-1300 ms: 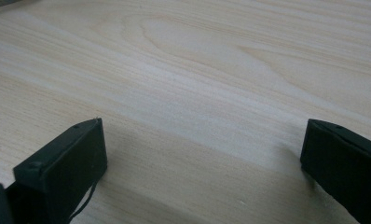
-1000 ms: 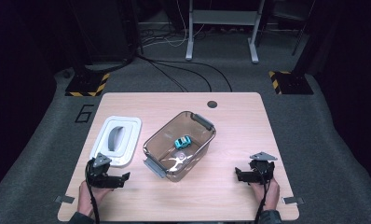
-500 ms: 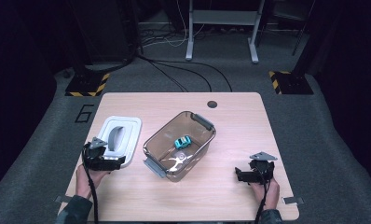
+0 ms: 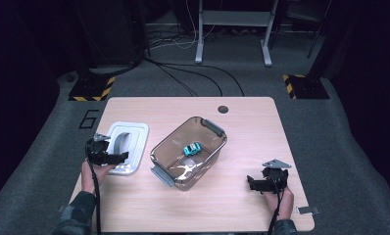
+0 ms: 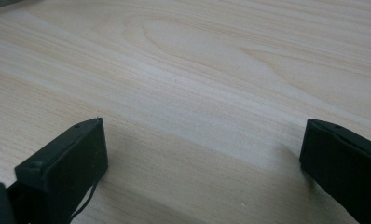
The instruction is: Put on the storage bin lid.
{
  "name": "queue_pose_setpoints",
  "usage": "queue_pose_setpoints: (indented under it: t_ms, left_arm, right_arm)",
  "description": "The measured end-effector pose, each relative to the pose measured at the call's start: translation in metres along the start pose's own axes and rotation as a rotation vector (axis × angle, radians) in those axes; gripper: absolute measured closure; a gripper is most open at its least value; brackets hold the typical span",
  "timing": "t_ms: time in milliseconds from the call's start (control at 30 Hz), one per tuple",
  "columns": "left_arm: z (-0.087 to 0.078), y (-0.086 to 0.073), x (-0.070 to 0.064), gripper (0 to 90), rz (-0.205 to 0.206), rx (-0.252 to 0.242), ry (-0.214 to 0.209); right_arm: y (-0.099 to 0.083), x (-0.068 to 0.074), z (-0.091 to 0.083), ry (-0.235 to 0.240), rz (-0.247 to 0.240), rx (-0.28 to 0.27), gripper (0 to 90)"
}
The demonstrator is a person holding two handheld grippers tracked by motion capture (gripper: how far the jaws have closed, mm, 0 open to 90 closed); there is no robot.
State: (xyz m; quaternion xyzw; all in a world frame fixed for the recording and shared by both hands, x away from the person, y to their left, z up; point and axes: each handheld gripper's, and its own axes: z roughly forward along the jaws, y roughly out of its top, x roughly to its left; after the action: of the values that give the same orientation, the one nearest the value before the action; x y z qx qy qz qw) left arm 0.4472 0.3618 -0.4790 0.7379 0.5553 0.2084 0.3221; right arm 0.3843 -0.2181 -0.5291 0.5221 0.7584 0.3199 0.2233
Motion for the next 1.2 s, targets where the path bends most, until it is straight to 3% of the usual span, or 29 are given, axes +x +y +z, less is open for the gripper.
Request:
queue_pose_setpoints:
  t_ms: [500,567,600,667,700,833,1067,1200]
  left_arm:
    - [0.036,0.027,0.014,2.5,-0.025,0.071,0.010]
    - [0.040,0.029,0.016,8.1,-0.038,0.079,0.002]
    - [0.042,0.030,0.016,16.7,-0.050,0.082,0.005]
    - [0.045,0.032,0.017,20.2,-0.054,0.088,0.002]
    - [0.047,0.032,0.017,32.5,-0.058,0.091,0.010]
    - [0.054,0.032,0.015,39.5,-0.054,0.119,0.044]
    - [0.054,0.030,0.017,64.6,-0.062,0.088,0.076]
    - [0.053,0.029,0.018,66.6,-0.045,0.085,0.084]
  right_arm:
    - [0.000,0.000,0.000,0.000,0.000,0.000,0.2]
    - [0.000,0.000,0.000,0.000,0.000,0.000,0.2]
    - [0.000,0.000,0.000,0.000,0.000,0.000,0.2]
    - [0.000,0.000,0.000,0.000,0.000,0.001,0.2]
    - [0.000,0.000,0.000,0.000,0.000,0.000,0.2]
    - [0.000,0.000,0.000,0.000,0.000,0.000,0.3]
    - [0.000,0.000,0.000,0.000,0.000,0.000,0.3]
    - [0.000,0.000,0.000,0.000,0.001,0.000,0.3]
